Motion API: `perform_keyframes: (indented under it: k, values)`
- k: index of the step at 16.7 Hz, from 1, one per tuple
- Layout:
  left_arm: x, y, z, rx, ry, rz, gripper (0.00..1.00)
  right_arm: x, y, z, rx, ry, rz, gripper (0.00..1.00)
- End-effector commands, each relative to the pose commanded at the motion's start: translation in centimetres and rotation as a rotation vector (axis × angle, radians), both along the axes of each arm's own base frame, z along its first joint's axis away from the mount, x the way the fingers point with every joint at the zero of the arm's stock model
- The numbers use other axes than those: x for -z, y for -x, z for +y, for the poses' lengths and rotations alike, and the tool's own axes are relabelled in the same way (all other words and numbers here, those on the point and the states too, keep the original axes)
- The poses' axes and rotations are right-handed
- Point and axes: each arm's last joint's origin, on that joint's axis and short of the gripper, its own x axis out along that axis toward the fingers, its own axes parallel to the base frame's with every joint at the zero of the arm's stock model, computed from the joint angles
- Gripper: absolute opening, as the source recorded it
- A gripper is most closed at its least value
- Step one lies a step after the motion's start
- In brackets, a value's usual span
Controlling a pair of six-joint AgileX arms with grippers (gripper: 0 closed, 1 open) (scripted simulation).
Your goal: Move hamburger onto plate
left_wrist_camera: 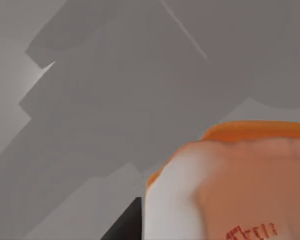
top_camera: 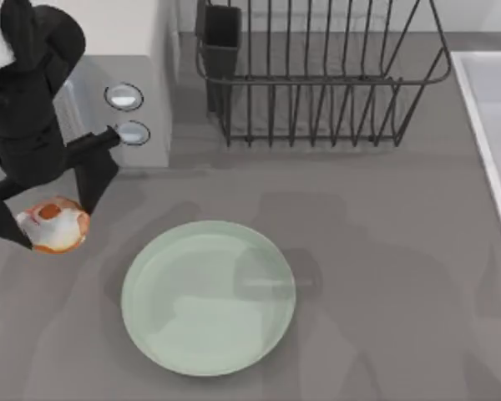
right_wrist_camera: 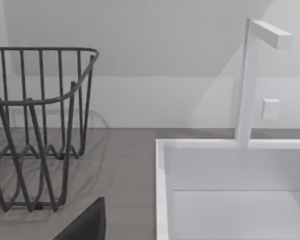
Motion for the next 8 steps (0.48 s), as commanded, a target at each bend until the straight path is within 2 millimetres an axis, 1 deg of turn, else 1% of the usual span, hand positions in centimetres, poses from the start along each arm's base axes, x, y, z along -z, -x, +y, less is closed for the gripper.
perform_keyframes:
  k: [2, 5, 8]
  values:
    - [0.2, 0.3, -3.0, -0.155, -0.023, -0.008, 0.0, 0.0, 0.0, 0.0, 0.0, 0.0, 0.0, 1.0]
    - [0.4, 1.3, -7.3, -0.388, -0.053, -0.028, 0.0, 0.0, 0.0, 0.0, 0.0, 0.0, 0.0, 1.0]
    - [0.3, 2.8, -10.8, -0.6, -0.068, -0.058, 0.0, 0.0, 0.0, 0.0, 0.0, 0.0, 0.0, 1.0]
